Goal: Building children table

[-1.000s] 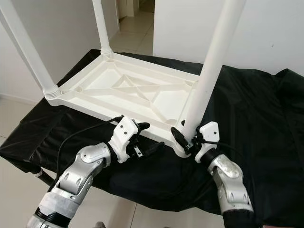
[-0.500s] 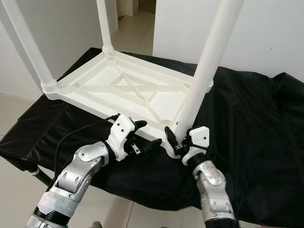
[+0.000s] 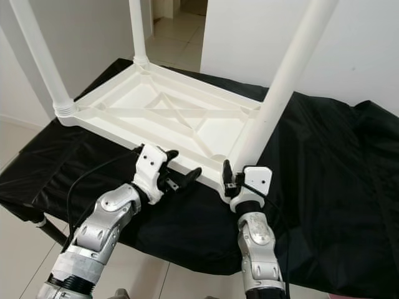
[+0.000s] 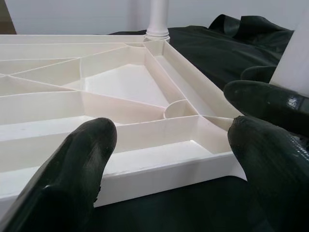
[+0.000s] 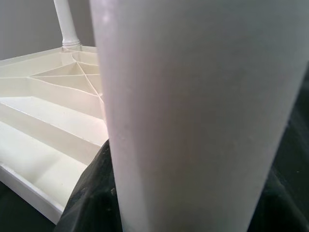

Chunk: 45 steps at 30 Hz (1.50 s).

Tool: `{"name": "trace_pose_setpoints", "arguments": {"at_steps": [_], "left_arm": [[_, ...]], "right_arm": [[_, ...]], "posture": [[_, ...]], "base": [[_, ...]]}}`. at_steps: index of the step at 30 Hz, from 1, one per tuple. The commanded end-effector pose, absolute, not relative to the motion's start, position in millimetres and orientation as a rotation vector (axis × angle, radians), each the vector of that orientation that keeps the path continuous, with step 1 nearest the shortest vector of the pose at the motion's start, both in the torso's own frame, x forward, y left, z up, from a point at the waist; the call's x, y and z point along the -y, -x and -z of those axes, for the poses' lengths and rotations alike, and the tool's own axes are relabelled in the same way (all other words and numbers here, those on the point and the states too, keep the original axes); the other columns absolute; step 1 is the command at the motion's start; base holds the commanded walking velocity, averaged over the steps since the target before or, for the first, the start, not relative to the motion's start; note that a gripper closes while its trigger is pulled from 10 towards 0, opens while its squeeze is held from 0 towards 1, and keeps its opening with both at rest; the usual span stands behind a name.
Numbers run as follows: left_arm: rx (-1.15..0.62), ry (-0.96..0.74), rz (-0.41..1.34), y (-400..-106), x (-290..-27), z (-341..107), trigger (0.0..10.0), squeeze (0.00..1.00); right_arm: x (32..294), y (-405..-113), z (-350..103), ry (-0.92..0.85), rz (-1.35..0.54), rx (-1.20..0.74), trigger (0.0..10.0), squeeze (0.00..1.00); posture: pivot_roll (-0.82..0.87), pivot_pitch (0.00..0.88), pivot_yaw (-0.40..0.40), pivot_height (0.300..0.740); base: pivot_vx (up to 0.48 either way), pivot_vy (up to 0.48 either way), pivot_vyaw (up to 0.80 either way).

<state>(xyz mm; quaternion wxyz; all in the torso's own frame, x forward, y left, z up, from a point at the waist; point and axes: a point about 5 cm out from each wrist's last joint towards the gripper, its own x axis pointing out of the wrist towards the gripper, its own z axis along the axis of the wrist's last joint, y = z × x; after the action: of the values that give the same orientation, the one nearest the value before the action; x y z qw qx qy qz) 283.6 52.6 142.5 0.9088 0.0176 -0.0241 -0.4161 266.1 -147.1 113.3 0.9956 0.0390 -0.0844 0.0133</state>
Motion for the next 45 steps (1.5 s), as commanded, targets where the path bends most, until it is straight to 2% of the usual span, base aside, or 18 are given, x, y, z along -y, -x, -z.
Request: {"name": "trace_pose_setpoints", "arguments": {"at_steps": [1, 13, 14, 17, 18, 26, 27, 28, 45], "left_arm": [[0.040, -0.037, 0.848, -281.7, -49.6, -139.6, 10.0, 0.00], [0.043, -0.014, 0.825, -281.5, -48.4, -140.1, 10.0, 0.00], [0.043, -0.012, 0.823, -281.1, -47.3, -140.3, 10.0, 0.00], [0.044, -0.010, 0.821, -280.9, -46.6, -140.4, 10.0, 0.00], [0.045, -0.008, 0.818, -281.2, -46.2, -140.5, 10.0, 0.00], [0.046, 0.006, 0.812, -281.0, -44.9, -140.4, 10.0, 0.00], [0.044, 0.007, 0.811, -280.4, -44.7, -140.1, 10.0, 0.00], [0.043, 0.010, 0.810, -280.0, -44.5, -139.8, 10.0, 0.00], [0.032, 0.015, 0.816, -277.5, -45.1, -138.1, 10.0, 0.00]], "right_arm": [[147.4, -265.6, -117.7, -0.079, -0.010, 0.185, 10.0, 0.00], [143.1, -261.9, -115.1, -0.087, 0.015, 0.172, 10.0, 0.00], [143.0, -261.4, -114.8, -0.089, 0.016, 0.172, 10.0, 0.05], [142.9, -261.0, -114.5, -0.090, 0.017, 0.171, 10.0, 0.05], [142.9, -260.6, -114.3, -0.095, 0.017, 0.172, 10.0, 1.00], [144.0, -259.4, -113.7, -0.095, 0.016, 0.171, 10.0, 1.00], [144.6, -259.4, -113.9, -0.092, 0.017, 0.170, 10.0, 0.19], [144.7, -259.4, -114.0, -0.088, 0.018, 0.168, 10.0, 0.00], [147.6, -258.1, -112.4, -0.068, 0.032, 0.159, 10.0, 0.00]], "posture": [[-0.01, 0.000, -0.098, 0.740], [-0.02, 0.000, -0.102, 0.740], [-0.02, 0.000, -0.103, 0.740], [-0.02, 0.000, -0.103, 0.740], [-0.02, 0.000, -0.104, 0.740], [-0.02, 0.000, -0.109, 0.740], [-0.02, 0.000, -0.109, 0.740], [-0.02, 0.000, -0.109, 0.740], [-0.03, 0.000, -0.099, 0.740]], "base": [[0.000, 0.000, 0.00], [0.000, 0.000, 0.00], [0.000, 0.000, 0.00], [0.000, 0.000, 0.00], [0.000, 0.000, 0.00], [0.000, 0.000, 0.00], [0.000, 0.000, 0.00], [0.000, 0.000, 0.00], [0.000, 0.000, 0.00]]}}
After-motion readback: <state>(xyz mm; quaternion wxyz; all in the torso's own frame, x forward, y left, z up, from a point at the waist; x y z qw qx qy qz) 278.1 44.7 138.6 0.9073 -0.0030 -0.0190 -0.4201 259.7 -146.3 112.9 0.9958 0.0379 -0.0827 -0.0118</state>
